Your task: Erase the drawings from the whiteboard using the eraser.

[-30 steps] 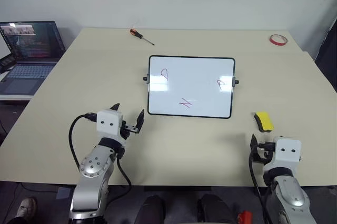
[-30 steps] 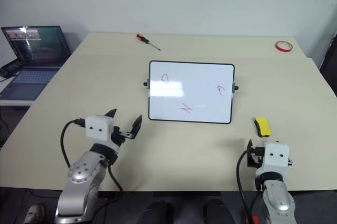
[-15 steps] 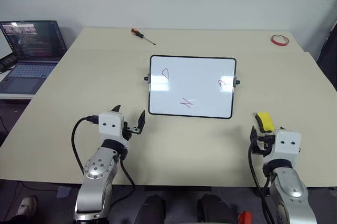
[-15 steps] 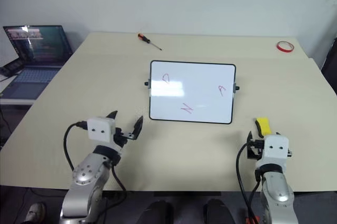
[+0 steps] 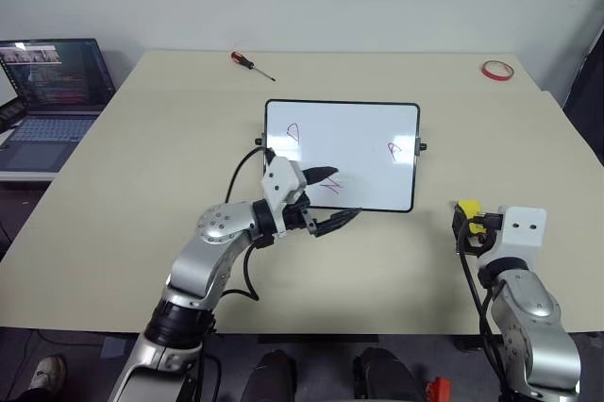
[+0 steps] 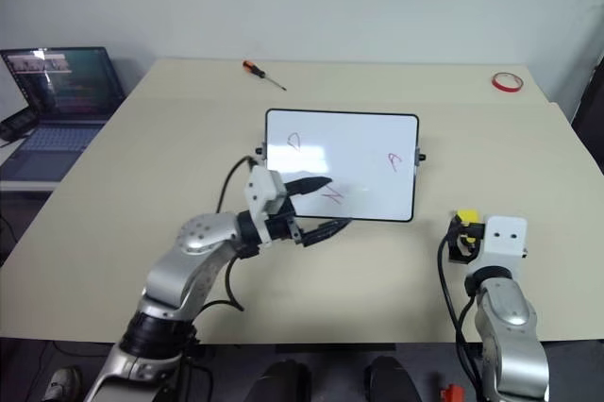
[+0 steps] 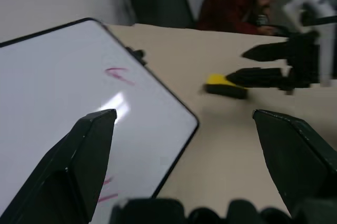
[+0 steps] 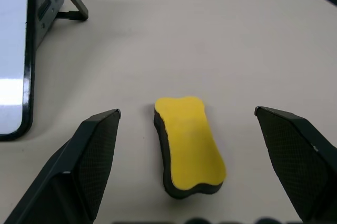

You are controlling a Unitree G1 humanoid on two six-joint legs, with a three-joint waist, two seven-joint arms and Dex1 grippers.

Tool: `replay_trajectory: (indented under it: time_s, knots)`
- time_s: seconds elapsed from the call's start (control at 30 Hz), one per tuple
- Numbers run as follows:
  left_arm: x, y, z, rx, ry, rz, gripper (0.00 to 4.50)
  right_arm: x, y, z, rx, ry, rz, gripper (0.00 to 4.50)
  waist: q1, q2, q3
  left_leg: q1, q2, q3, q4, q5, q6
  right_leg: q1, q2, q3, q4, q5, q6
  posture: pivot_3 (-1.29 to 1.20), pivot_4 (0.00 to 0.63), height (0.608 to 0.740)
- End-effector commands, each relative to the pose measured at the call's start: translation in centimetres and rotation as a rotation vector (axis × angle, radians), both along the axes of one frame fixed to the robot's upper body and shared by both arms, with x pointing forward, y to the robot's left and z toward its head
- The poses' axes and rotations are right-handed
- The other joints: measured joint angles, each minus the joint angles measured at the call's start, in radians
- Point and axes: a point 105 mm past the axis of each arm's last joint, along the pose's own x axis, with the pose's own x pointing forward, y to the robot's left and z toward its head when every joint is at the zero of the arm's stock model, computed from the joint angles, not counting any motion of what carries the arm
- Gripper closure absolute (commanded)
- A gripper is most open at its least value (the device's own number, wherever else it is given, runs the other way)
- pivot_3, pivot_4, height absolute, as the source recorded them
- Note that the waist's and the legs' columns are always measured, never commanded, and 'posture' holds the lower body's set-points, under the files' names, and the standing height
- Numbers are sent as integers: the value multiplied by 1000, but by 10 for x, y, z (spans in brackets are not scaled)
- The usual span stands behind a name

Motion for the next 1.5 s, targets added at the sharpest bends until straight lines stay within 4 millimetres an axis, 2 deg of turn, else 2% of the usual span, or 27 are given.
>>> replay_trajectory:
  time_s: [0.03, 0.23, 0.33, 0.57, 0.87, 1.07, 1.17, 1.4, 1.43, 1.5]
  knots:
    - [-3, -12, 1, 23, -6, -142, 0, 0, -12, -3, 55, 15, -39, 23, 2, 0, 0, 0, 0, 0, 0, 0, 0, 0, 0, 0, 0, 0, 0, 0, 150, 740]
    - [-12, -31, -16, 118, 45, -328, 0, 8, -17, -8, 97, 35, -32, 23, 1, 0, 0, -1, 0, 0, 1, 0, 0, 0, 0, 0, 0, 0, 0, 0, 150, 740]
    - [-15, -33, -23, 157, 44, -368, 0, 13, -16, -7, 101, 30, -20, 23, -3, 0, 0, 0, 0, 0, 0, 0, 0, 0, 1, 1, 0, 0, 0, 0, 150, 740]
    - [-4, -34, -18, 166, -17, -335, 0, 21, -9, -6, 103, 21, 9, 23, -1, 0, 0, -1, 0, 0, 1, 0, 0, -1, 0, 1, 0, 0, 0, 0, 150, 740]
    - [-3, -31, -19, 175, -25, -322, 0, 27, -2, -9, 106, 16, 38, 23, -2, 0, 0, -1, 0, 0, 1, 0, 0, -1, 1, 1, 1, 0, 0, 0, 150, 740]
    - [-1, -29, -18, 178, -32, -307, 0, 28, -5, -9, 91, 16, 44, 23, -1, 0, 0, -1, 0, 0, 1, 0, 0, -1, 1, 1, 1, 0, 0, 0, 150, 740]
    - [0, -29, -18, 175, -41, -300, 0, 29, -7, -9, 68, 9, 41, 582, -1, 0, 0, -1, 0, 0, 1, 0, 0, -1, 1, 1, 1, 0, 0, 0, 150, 740]
    - [-1, -30, -18, 172, -43, -300, 0, 28, -9, -9, 66, 3, 35, 3032, -1, 0, 0, -1, 0, 0, 1, 0, 0, -1, 1, 1, 1, 0, 0, 0, 150, 740]
    - [-1, -30, -18, 172, -43, -300, 0, 28, -9, -9, 66, 2, 35, 3270, -1, 0, 0, -1, 0, 0, 1, 0, 0, -1, 1, 1, 1, 0, 0, 0, 150, 740]
    - [-1, -31, -18, 171, -43, -301, 0, 28, -10, -9, 67, 1, 33, 3311, -1, 0, 0, -1, 0, 0, 1, 0, 0, -1, 1, 1, 1, 0, 0, 0, 150, 740]
